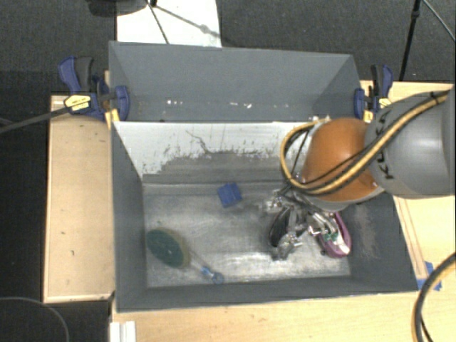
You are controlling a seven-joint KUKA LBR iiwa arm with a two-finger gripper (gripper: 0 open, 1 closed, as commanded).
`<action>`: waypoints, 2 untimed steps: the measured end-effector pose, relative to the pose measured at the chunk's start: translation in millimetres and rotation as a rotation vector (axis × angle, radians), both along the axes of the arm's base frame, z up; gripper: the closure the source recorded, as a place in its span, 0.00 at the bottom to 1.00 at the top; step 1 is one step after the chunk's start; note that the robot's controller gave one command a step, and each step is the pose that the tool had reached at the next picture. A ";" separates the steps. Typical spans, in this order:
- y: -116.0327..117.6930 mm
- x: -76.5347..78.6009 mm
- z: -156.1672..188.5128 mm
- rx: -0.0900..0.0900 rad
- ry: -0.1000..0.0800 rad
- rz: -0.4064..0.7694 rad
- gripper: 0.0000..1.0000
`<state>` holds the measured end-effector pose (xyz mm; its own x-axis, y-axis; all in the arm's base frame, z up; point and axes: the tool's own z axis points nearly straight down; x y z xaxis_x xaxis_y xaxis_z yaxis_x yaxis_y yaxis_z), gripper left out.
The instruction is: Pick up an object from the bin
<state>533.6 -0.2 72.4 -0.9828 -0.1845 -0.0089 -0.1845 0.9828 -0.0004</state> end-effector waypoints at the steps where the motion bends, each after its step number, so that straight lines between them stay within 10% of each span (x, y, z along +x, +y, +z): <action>1: 3.7 1.7 2.8 0.001 -0.007 0.002 1.00; 2: -24.7 12.2 165.6 -0.003 -0.001 0.133 1.00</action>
Offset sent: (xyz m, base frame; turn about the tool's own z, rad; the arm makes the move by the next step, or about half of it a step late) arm 0.0000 0.0000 0.0000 0.0000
